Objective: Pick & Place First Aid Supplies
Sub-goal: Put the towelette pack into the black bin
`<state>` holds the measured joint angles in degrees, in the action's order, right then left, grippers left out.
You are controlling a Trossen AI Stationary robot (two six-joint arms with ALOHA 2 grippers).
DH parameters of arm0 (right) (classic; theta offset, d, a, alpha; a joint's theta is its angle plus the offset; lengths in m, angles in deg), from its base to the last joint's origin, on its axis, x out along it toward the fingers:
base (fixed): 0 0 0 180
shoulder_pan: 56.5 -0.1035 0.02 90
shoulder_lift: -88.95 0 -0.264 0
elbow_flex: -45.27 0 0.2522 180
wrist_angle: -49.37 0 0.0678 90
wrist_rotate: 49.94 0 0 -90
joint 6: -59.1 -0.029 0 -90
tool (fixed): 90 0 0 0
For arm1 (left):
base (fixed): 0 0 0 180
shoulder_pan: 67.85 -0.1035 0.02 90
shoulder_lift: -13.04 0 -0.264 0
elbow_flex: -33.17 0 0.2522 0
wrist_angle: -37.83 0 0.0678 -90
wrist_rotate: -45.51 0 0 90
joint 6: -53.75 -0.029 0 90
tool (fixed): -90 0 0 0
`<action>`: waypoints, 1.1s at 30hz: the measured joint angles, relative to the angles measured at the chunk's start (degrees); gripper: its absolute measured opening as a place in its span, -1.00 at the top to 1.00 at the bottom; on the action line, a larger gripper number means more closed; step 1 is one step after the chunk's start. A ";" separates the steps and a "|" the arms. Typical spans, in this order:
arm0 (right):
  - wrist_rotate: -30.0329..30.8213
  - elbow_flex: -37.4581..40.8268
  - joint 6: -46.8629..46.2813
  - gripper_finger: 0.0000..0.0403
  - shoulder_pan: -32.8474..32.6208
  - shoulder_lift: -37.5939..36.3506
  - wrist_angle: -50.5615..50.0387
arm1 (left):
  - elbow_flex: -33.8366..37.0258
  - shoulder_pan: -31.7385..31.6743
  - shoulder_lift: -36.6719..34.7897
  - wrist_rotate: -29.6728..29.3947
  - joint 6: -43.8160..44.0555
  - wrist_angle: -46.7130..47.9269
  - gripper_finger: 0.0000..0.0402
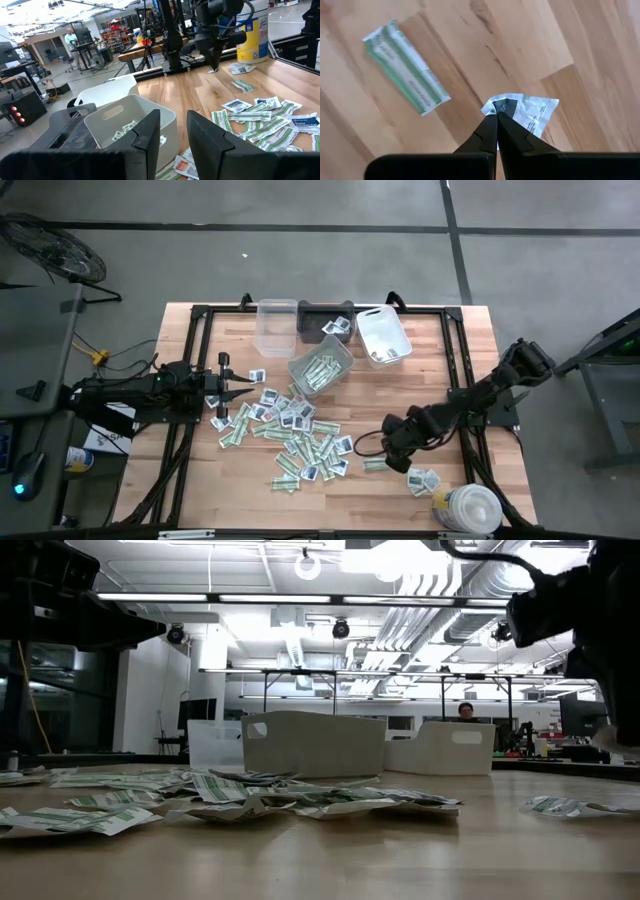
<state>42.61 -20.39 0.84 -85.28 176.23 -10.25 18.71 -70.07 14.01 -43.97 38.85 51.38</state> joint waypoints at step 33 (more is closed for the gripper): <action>20.71 -0.55 34.57 1.00 5.29 -10.15 5.24 | -0.01 -0.01 0.00 0.00 -0.01 0.00 0.52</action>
<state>63.32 -20.94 35.41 -79.99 166.07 -5.00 18.70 -70.08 14.01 -43.97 38.85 51.38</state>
